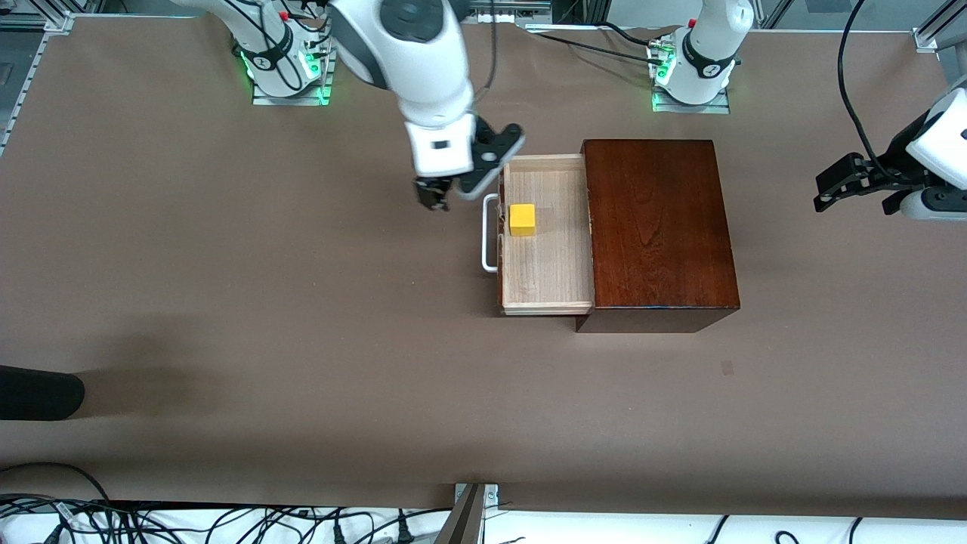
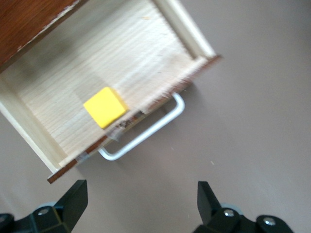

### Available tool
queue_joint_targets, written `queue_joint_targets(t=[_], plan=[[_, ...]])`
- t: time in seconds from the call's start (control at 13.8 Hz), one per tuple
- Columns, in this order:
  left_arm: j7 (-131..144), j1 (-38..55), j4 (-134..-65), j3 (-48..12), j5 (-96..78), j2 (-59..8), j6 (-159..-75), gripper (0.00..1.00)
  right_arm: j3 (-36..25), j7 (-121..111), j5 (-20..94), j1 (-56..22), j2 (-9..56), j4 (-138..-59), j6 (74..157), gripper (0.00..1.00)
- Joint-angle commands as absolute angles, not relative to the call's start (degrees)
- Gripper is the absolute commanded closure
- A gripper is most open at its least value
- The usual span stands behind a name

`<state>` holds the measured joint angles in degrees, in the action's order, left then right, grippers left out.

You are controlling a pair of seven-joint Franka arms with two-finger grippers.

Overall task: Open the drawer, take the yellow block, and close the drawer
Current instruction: 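Lower the right gripper into the drawer and grasp the yellow cube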

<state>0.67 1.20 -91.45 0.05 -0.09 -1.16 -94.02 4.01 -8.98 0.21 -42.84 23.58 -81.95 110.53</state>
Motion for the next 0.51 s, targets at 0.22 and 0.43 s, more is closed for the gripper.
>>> queue_joint_targets(t=[0.22, 0.43], plan=[[0.79, 1.93, -95.1, -0.09, 0.7, 2.02, -94.39, 0.0, 3.25, -14.94, -0.61, -49.99, 31.54, -79.1, 117.77, 0.0], [0.53, 1.76, -95.27, -0.09, 0.79, 2.37, -92.91, 0.0, 3.43, -17.04, -4.74, -52.11, 35.23, -76.39, 118.47, 0.0]])
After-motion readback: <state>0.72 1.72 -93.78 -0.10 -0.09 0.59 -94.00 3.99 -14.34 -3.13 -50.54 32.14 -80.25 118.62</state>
